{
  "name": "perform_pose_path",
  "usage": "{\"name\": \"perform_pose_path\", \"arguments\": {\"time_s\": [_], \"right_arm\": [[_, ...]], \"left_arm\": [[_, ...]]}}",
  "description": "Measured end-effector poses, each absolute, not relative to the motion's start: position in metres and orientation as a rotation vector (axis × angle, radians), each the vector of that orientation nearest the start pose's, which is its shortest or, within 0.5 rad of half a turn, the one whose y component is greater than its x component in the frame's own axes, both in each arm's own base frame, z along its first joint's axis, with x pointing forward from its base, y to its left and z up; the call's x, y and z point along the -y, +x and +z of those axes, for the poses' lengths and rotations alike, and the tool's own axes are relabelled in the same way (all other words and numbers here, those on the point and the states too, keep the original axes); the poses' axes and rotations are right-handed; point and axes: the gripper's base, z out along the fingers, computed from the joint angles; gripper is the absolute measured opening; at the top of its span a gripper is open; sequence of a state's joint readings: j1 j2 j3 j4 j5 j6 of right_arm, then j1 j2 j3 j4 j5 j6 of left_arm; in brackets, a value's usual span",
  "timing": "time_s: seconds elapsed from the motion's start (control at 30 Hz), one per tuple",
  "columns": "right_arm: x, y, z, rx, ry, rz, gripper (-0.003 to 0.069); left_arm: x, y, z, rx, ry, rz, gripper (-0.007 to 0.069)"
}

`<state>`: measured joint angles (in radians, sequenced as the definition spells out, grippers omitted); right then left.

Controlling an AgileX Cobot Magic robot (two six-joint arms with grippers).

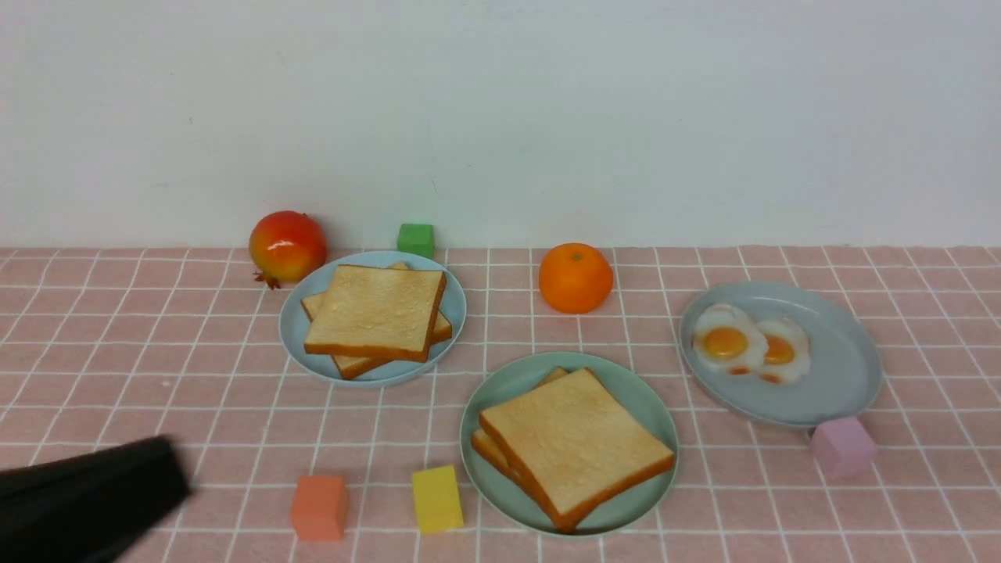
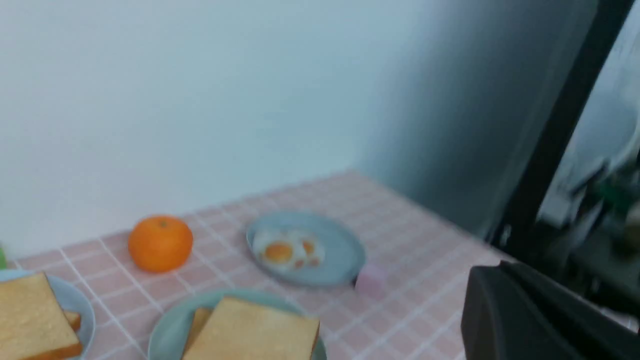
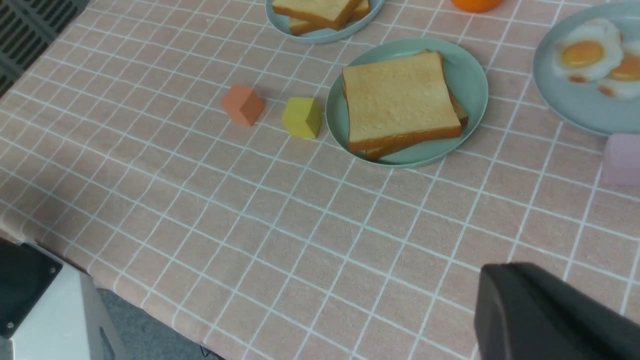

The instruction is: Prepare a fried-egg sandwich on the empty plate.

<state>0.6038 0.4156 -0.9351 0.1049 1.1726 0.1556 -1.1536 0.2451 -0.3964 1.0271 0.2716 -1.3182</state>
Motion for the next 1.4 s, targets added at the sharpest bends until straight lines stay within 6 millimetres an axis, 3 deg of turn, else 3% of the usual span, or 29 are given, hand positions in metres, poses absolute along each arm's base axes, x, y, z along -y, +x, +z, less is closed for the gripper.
{"name": "perform_pose_path", "arguments": {"time_s": [0.17,0.4,0.9,1.07,1.17,1.23,1.27,1.4], "right_arm": [[-0.024,0.019,0.388,-2.087,-0.487,0.581,0.0001],[-0.025,0.019,0.389,-2.08,-0.48,0.606,0.0005],[-0.025,0.016,0.386,-2.125,-0.489,0.609,0.0015],[-0.019,0.03,0.38,-2.07,-0.366,0.397,0.0016],[-0.015,0.049,0.353,-1.964,-0.145,0.249,0.0018],[-0.009,0.058,0.312,-1.91,-0.01,0.166,0.0018],[-0.007,0.058,0.304,-1.875,0.02,0.152,0.0015],[-0.004,0.057,0.238,-1.83,0.094,0.132,-0.0001]], "left_arm": [[0.026,0.04,0.297,-1.453,0.342,-1.041,0.0013],[0.029,0.042,0.282,-1.447,0.387,-0.966,0.0013],[0.029,0.042,0.281,-1.445,0.395,-0.959,0.0013],[0.029,0.042,0.281,-1.444,0.396,-0.96,0.0013],[0.029,0.042,0.281,-1.443,0.399,-0.963,0.0013],[0.029,0.042,0.281,-1.443,0.399,-0.963,0.0013],[0.029,0.042,0.281,-1.443,0.399,-0.963,0.0013],[0.029,0.042,0.281,-1.443,0.399,-0.962,0.0013]]}}
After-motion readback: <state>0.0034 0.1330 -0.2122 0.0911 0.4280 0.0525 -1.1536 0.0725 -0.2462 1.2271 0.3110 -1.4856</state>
